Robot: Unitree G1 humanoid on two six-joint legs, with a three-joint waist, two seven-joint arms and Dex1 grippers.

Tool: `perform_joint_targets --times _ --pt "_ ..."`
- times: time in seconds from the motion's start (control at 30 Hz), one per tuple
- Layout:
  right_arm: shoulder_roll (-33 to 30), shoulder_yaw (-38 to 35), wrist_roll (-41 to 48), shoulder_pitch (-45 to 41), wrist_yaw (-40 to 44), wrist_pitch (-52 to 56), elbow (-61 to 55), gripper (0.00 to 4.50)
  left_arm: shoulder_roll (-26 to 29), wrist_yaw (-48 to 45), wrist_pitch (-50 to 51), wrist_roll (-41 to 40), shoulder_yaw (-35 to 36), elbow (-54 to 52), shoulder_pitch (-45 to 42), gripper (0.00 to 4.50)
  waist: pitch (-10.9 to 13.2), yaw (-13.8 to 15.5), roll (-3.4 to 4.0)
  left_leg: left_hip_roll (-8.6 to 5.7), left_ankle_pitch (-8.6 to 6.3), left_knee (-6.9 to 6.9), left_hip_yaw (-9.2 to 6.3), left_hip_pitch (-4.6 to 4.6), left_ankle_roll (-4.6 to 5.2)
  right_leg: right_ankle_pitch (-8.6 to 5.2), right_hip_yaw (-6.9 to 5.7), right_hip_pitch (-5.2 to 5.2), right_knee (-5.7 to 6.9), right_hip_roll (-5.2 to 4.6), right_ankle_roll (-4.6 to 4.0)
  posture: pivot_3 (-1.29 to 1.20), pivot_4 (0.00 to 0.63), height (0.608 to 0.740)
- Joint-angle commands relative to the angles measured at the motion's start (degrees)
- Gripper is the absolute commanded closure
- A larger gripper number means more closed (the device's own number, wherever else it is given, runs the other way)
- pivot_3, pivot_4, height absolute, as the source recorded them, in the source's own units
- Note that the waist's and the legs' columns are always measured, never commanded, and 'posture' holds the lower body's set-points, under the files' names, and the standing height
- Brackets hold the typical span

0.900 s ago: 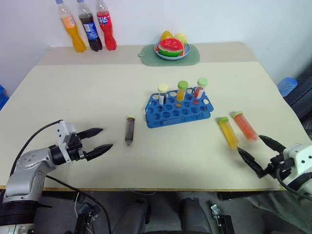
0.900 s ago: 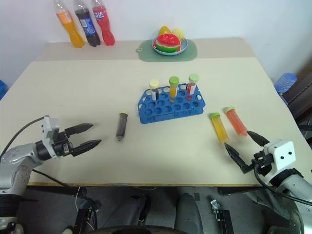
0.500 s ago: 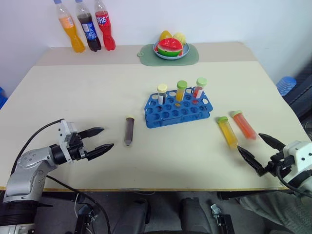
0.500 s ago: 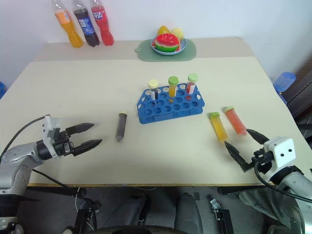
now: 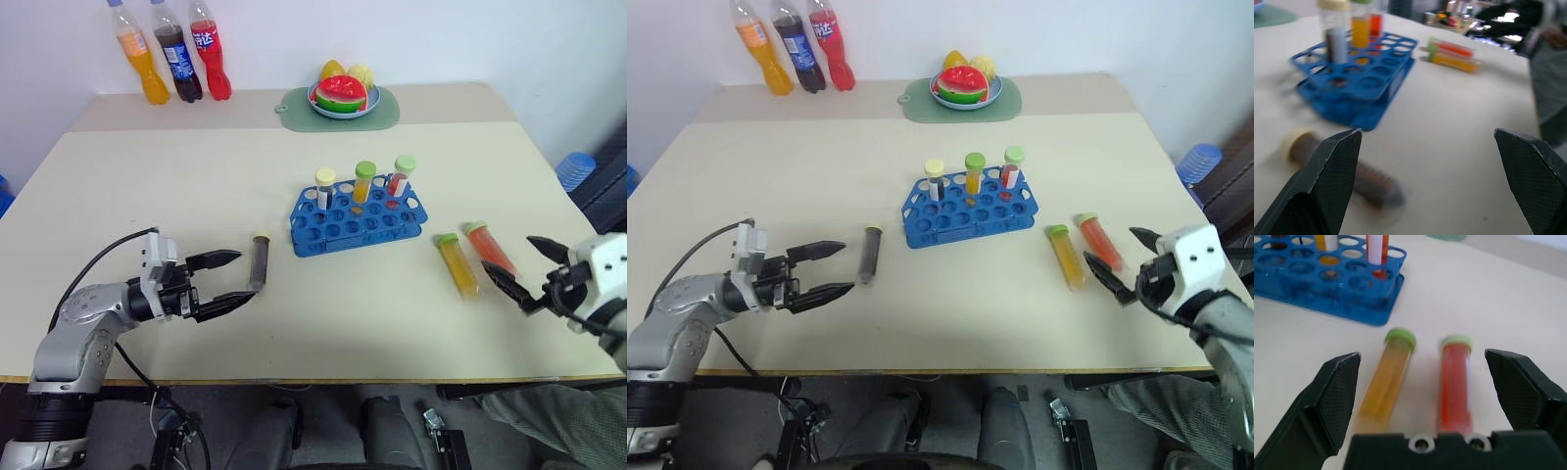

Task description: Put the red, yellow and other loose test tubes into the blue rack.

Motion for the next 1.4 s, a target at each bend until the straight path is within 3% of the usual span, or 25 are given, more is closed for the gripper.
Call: perform_joint_targets --times 0.03,0.27,0.37,0.63,0.97,1.07,1.23,1.27,1.4 --pt "-4.3 2.7 1.1 -5.7 2.2 6.6 5.2 0.0 -0.2 -0.6 -0.4 0.3 -1.3 -2.2 -1.9 0.03 0.0 0.0 0.0 0.0 -0.01 0.0 -0.01 -0.02 0.03 0.01 -0.01 0.0 -0.05 0.0 0.01 0.0 0.15 0.74" --pt "-13.2 17.1 -4.7 -22.3 4.4 17.5 16.6 0.0 -1.1 -0.7 -0.6 0.4 -2.5 -2.3 -1.9 0.03 0.0 -0.2 0.1 0.01 -0.02 0.02 0.06 -0.47 0.06 0.08 -0.01 -0.46 -0.1 -0.01 0.07 0.0 0.15 0.74" --pt "-15.7 29.6 -11.4 -35.1 8.7 21.3 26.7 0.0 -1.3 -0.5 0.0 -0.2 -2.6 -3.2 -1.0 0.03 0.2 -0.5 0.23 0.01 0.1 0.14 0.11 -0.83 -0.14 0.17 -0.01 -0.84 -0.02 0.0 0.1 0.0 0.15 0.74" --pt "-8.4 41.2 -17.1 -60.5 19.8 24.6 56.7 0.0 -1.1 0.5 0.9 -1.0 -2.0 -5.3 2.3 0.03 0.2 -0.6 0.23 0.01 0.05 0.17 0.18 -0.89 -0.06 0.24 0.0 -0.86 -0.1 -0.01 0.12 0.0 0.15 0.74" --pt "-1.1 46.9 -26.7 -68.5 26.1 17.6 77.7 0.0 -1.5 3.2 1.9 -1.7 -1.2 -9.2 6.1 0.03 0.2 -0.5 0.22 -0.01 0.13 0.2 0.18 -0.92 -0.22 0.29 0.0 -0.9 -0.1 -0.03 0.13 0.0 0.15 0.74" --pt "-0.5 47.6 -29.1 -68.6 27.8 15.6 79.1 0.84 -1.3 3.6 2.2 -1.9 -0.9 -9.6 6.4 0.0 0.2 -0.5 0.23 -0.01 0.14 0.29 0.18 -0.89 -0.23 0.38 0.0 -0.86 -0.03 -0.01 0.11 0.0 0.15 0.74" --pt "-0.1 46.6 -31.3 -69.2 29.2 14.2 79.8 3.38 -1.3 3.8 2.4 -1.9 -1.0 -9.4 6.2 0.0 0.2 -0.6 0.23 0.0 0.16 0.28 0.16 -0.88 -0.27 0.41 -0.01 -0.88 0.03 0.01 0.12 0.0 0.15 0.74" --pt "-0.3 46.3 -31.6 -69.1 29.3 13.9 79.7 3.68 -1.3 3.8 2.4 -1.8 -1.0 -9.2 5.9 0.0 0.2 -0.6 0.23 0.0 0.18 0.28 0.16 -0.88 -0.31 0.41 -0.01 -0.88 0.03 0.01 0.12 0.0 0.15 0.74" --pt "-2.5 44.6 -31.4 -68.4 30.9 12.7 75.7 3.68 -1.5 3.8 2.3 -1.7 -1.3 -8.6 5.0 0.0 0.2 -0.6 0.26 0.0 0.19 0.27 0.16 -0.88 -0.32 0.41 -0.01 -0.9 0.03 0.0 0.12 0.0 0.15 0.74"
